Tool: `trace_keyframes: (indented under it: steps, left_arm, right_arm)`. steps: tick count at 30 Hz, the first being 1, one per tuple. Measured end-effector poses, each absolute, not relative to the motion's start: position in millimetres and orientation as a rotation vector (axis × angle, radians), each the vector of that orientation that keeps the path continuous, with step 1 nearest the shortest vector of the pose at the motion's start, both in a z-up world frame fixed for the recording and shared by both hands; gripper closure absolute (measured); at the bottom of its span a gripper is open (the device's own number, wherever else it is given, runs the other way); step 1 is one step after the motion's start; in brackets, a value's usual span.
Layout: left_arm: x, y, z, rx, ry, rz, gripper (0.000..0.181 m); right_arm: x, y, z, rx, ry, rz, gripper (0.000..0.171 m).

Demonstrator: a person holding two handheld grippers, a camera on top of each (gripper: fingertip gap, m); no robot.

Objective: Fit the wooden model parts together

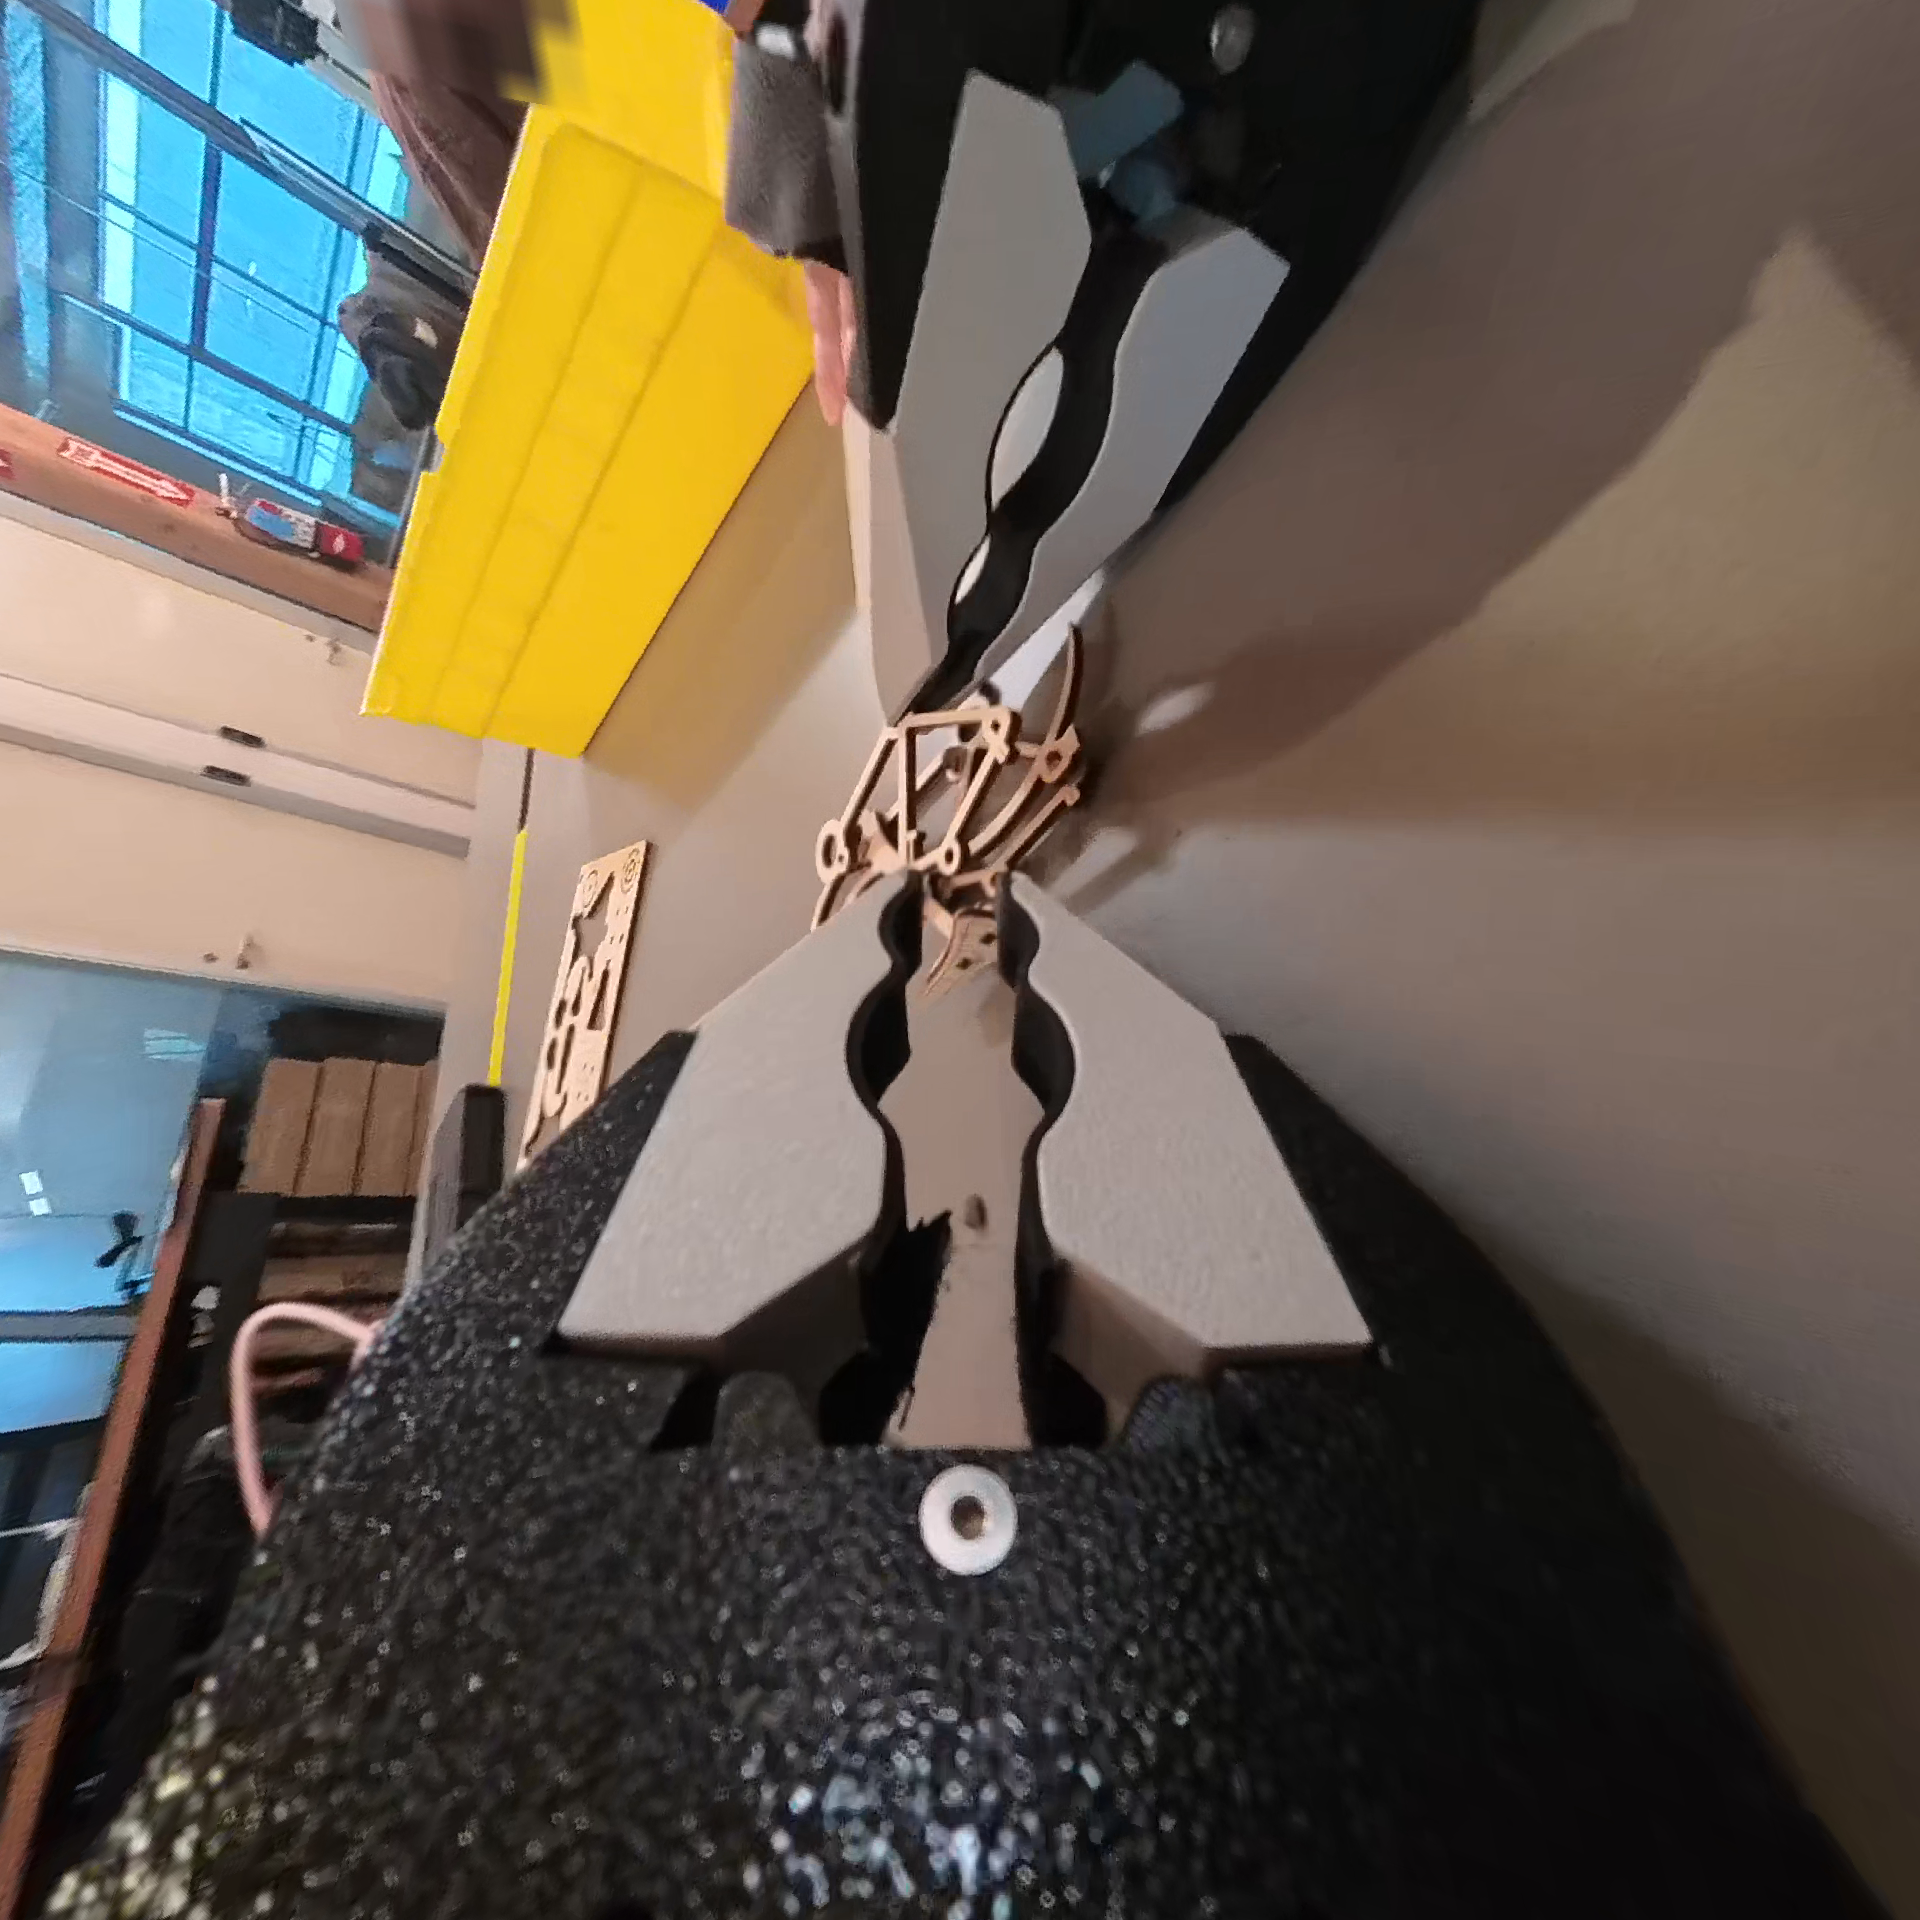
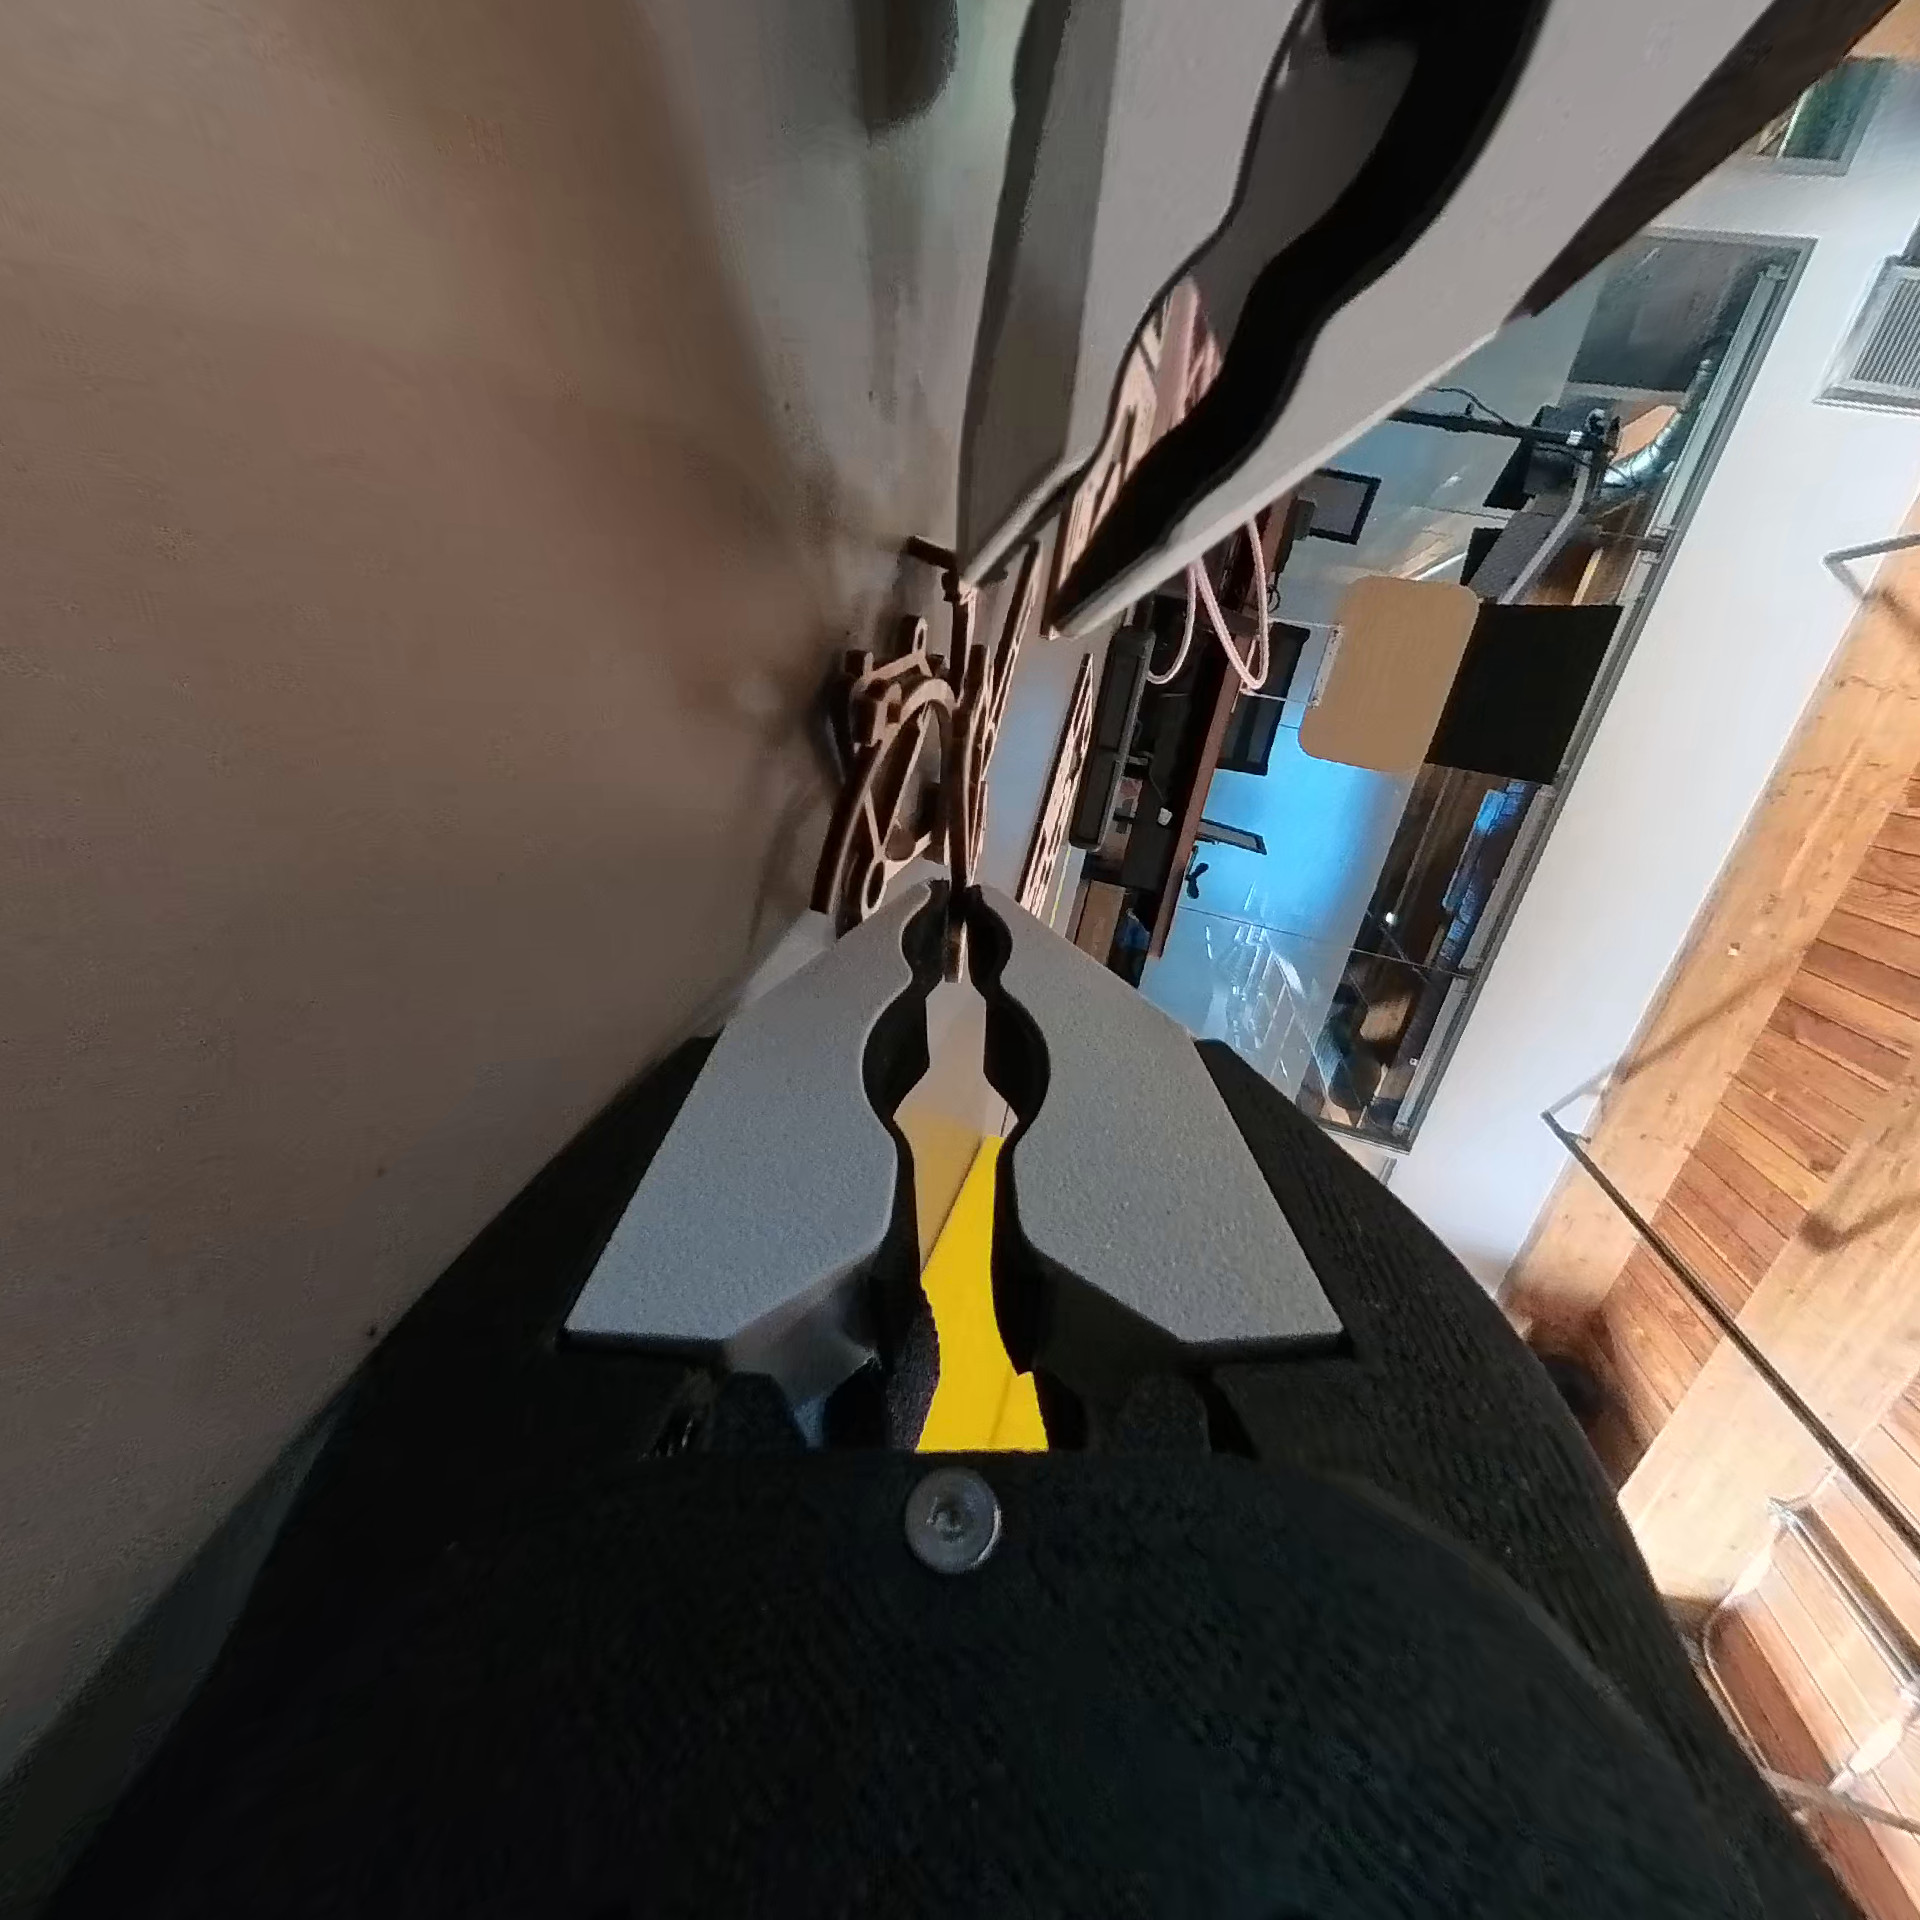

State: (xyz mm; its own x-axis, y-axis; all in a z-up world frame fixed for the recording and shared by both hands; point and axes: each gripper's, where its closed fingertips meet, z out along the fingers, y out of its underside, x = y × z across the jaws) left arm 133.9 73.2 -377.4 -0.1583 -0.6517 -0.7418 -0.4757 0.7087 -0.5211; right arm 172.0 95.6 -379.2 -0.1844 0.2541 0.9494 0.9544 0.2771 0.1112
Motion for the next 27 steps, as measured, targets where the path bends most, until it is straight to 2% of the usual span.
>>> trace_keyframes:
  steps: [6,23,27]
  left_arm:
    - [138,75,-384,-0.795,1.840,0.015,0.171]
    - [145,71,-388,-0.664,1.866,0.187,0.172]
    - [145,74,-389,-0.660,1.870,0.218,0.180]
  right_arm:
    - [173,95,-379,-1.132,-1.642,-0.974,0.170]
    - [172,91,-379,-1.107,-1.662,-0.993,0.170]
    - [170,88,-380,-1.100,-1.672,-0.973,0.170]
